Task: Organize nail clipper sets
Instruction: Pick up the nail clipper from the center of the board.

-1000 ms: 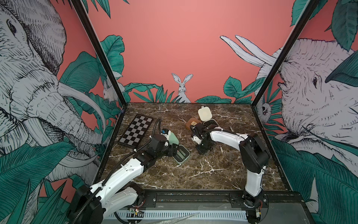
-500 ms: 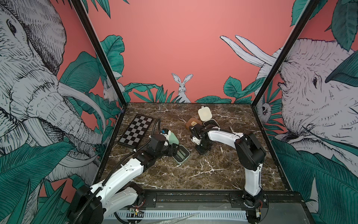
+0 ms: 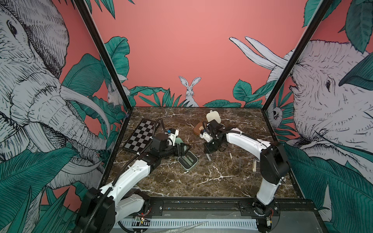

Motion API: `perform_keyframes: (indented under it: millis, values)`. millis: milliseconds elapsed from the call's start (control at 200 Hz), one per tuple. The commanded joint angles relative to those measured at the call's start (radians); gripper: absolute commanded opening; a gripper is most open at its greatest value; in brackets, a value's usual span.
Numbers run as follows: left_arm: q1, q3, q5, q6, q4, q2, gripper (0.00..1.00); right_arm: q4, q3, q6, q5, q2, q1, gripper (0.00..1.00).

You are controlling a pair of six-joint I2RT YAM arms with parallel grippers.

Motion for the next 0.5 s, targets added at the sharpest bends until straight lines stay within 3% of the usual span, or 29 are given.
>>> perform_keyframes:
  millis: [0, 275, 395, 495]
  values:
    - [0.009, 0.089, 0.213, -0.083, 0.189, 0.014, 0.70, 0.225, 0.067, 0.201, -0.264, -0.100, -0.068, 0.06]
    - [0.070, 0.255, 0.354, -0.195, 0.319, 0.081, 0.60, 0.838, 0.088, 0.694, -0.543, -0.120, -0.107, 0.04]
    - [0.102, 0.276, 0.384, -0.284, 0.437, 0.123, 0.60, 1.181, 0.069, 0.969, -0.602, -0.086, -0.107, 0.04]
    - [0.102, 0.310, 0.409, -0.336, 0.505, 0.157, 0.57, 1.372, 0.057, 1.117, -0.618, -0.053, -0.107, 0.03]
